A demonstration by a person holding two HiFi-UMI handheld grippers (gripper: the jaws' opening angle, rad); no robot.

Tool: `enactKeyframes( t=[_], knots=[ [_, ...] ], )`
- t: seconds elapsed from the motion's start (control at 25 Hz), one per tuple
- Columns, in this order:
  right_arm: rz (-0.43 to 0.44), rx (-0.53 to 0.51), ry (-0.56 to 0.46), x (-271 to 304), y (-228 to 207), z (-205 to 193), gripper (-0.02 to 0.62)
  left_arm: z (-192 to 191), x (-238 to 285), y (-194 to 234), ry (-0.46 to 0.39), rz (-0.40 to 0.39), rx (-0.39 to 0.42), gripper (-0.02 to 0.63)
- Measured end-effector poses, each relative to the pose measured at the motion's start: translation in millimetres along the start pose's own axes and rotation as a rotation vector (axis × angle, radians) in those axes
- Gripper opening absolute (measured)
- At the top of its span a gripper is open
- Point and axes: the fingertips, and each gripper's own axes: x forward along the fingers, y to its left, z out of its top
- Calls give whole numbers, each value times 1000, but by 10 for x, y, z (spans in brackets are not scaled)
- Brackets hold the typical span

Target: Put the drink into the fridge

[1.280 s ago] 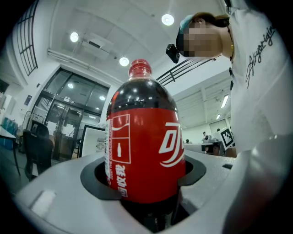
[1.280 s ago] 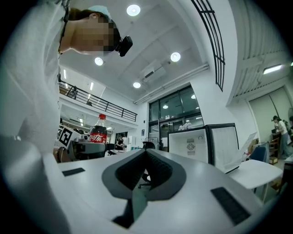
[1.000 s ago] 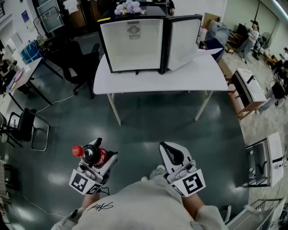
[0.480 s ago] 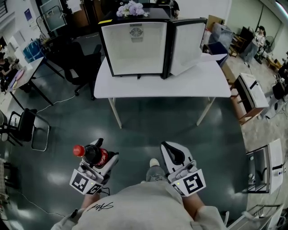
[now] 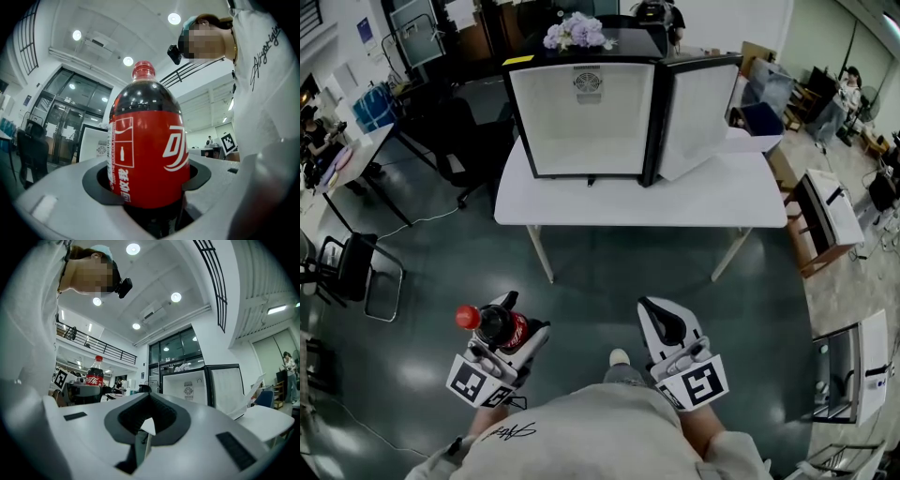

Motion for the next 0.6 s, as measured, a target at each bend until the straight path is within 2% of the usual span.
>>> enactKeyframes(
  t=[0.28,0.6],
  knots=[
    [22,-10,-12,298,-309,22,12,46,365,266,-23,15,-5,311],
    [43,-13,-16,487,-666,-13,12,37,725,378,-21,33,7,311]
  ],
)
